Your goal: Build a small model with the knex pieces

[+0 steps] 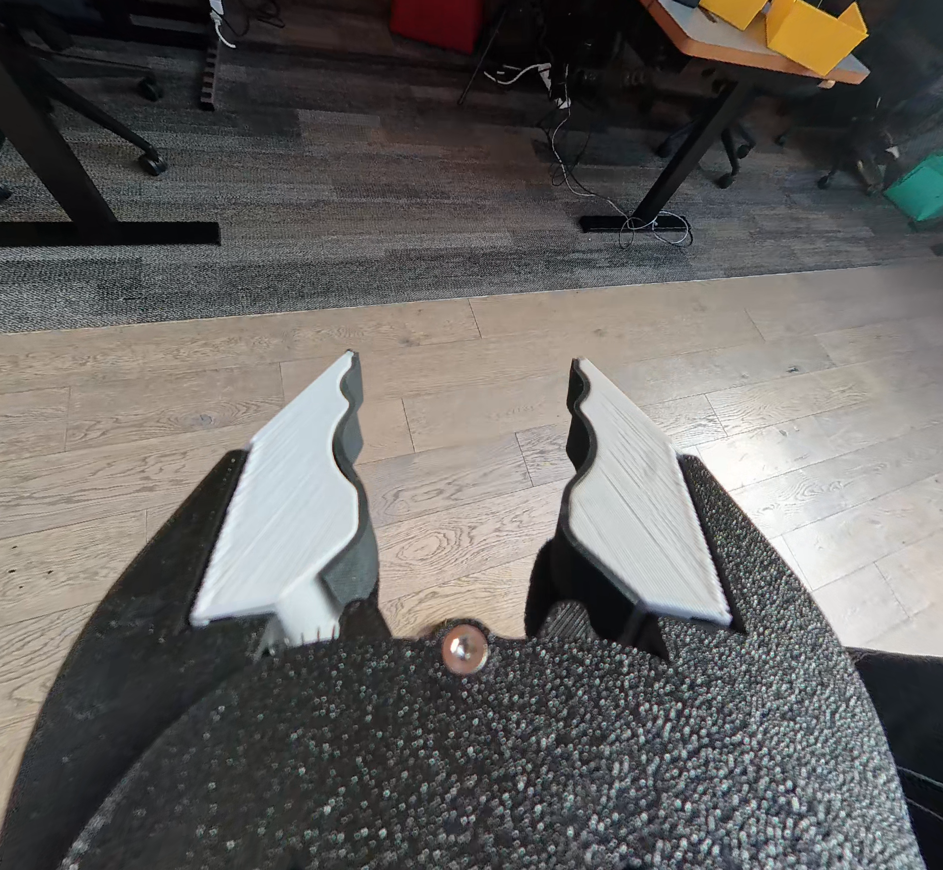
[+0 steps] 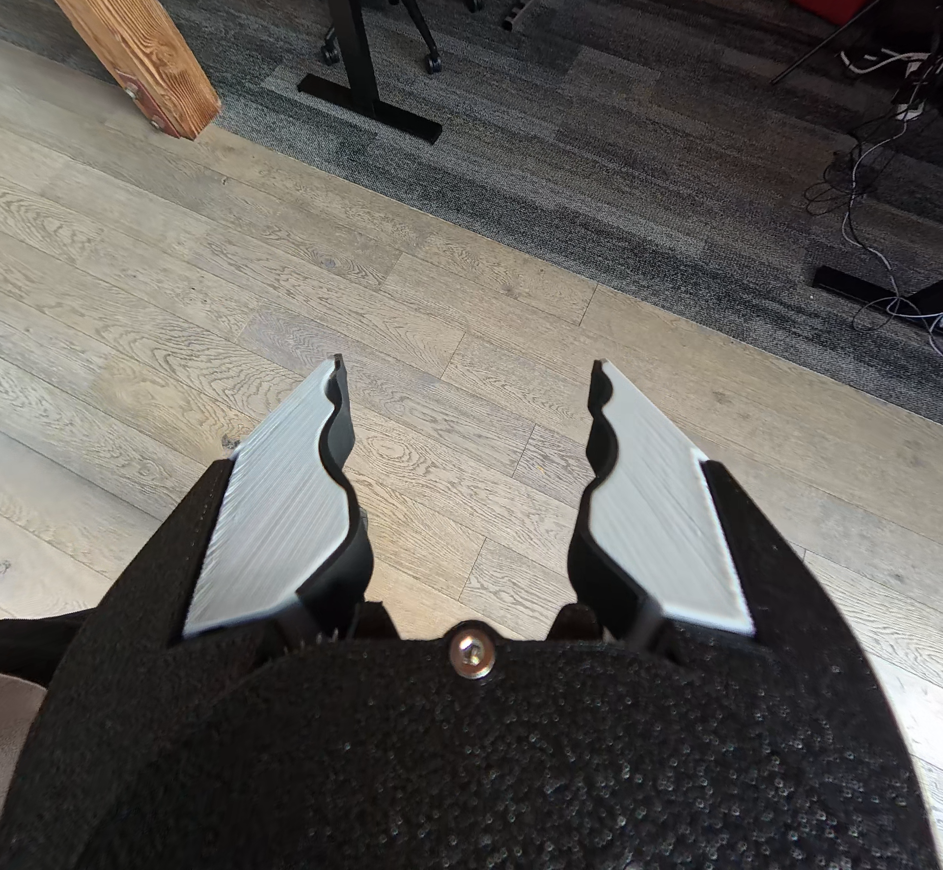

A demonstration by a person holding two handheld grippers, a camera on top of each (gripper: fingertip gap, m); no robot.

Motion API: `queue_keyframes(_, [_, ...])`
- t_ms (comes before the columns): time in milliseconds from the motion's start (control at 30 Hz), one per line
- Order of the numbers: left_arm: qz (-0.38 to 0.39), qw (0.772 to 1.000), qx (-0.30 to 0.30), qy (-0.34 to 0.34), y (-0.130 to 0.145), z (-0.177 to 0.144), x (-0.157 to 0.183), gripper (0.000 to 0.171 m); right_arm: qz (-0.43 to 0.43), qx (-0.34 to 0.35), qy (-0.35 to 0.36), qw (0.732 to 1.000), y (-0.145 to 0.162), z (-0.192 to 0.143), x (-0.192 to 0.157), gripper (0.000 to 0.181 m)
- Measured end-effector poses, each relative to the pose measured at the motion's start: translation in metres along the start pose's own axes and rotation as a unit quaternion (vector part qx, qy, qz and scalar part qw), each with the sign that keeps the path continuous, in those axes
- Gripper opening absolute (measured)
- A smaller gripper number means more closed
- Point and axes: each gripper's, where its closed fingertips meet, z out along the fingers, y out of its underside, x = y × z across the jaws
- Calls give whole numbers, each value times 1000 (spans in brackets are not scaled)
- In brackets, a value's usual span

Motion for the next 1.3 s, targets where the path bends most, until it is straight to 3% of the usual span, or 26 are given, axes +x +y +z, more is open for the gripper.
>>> queue_keyframes(133, [23,999,-42,5,7,24,35,81,1,8,5,1000,22,-13,46,93])
queue_keyframes(233, [33,997,-60,31,-5,61,98,83,-18,18,16,1000,47,-37,97,93])
queue_keyframes(367, [41,996,-48,60,-41,123,221,83,-3,46,23,999,82,-75,190,92])
queue_keyframes(533, [-33,989,16,146,-104,206,423,83,34,58,52,996,105,-142,332,96])
queue_keyframes(633, [3,979,14,205,-123,251,530,83,45,65,85,993,113,-180,410,98])
queue_keyframes(733, [57,972,17,228,-140,290,597,83,58,82,123,987,120,-201,475,98])
queue_keyframes(833, [71,973,20,218,-150,331,622,84,89,93,127,984,125,-189,518,98])
queue_keyframes(933, [70,979,12,189,-151,374,622,85,89,102,102,986,111,-158,546,98])
queue_keyframes(1200, [9,997,-42,68,-107,542,569,84,34,59,8,998,69,-15,657,98])
queue_keyframes(1300, [-33,999,-19,29,-117,607,559,81,-1,64,-13,998,37,42,712,95])
